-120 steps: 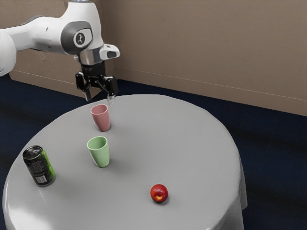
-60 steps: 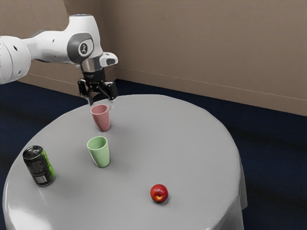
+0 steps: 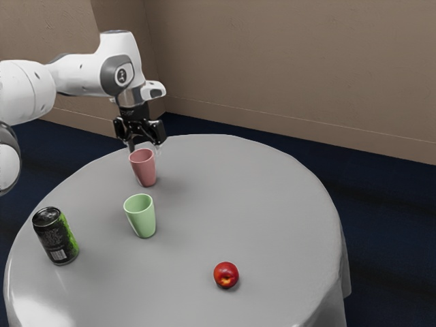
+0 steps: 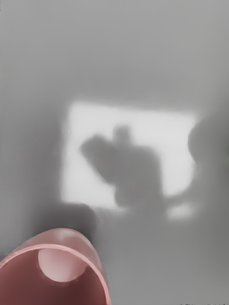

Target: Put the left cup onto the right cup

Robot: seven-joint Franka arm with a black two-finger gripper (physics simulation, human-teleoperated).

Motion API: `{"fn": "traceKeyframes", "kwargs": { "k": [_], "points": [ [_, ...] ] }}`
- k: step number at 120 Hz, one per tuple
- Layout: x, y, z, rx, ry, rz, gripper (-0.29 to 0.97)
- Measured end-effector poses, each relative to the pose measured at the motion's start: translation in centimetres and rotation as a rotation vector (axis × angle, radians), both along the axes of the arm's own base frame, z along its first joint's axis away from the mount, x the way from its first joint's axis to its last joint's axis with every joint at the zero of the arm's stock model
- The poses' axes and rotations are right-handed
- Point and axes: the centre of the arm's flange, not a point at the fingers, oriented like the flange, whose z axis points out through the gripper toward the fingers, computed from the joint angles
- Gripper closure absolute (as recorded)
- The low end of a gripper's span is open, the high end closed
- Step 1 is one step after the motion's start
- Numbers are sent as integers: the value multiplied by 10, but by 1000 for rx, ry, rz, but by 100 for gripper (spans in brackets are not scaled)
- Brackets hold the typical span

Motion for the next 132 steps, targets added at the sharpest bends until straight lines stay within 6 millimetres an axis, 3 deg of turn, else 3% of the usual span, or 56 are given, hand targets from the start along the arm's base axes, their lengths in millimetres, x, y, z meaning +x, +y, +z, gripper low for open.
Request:
{"fn": "traceKeyframes", "kwargs": {
  "k": [76,132],
  "points": [
    [26,32,-38,-31,-11,-95,6],
    [38,33,-51,-12,-32,-212,7]
  ]
}}
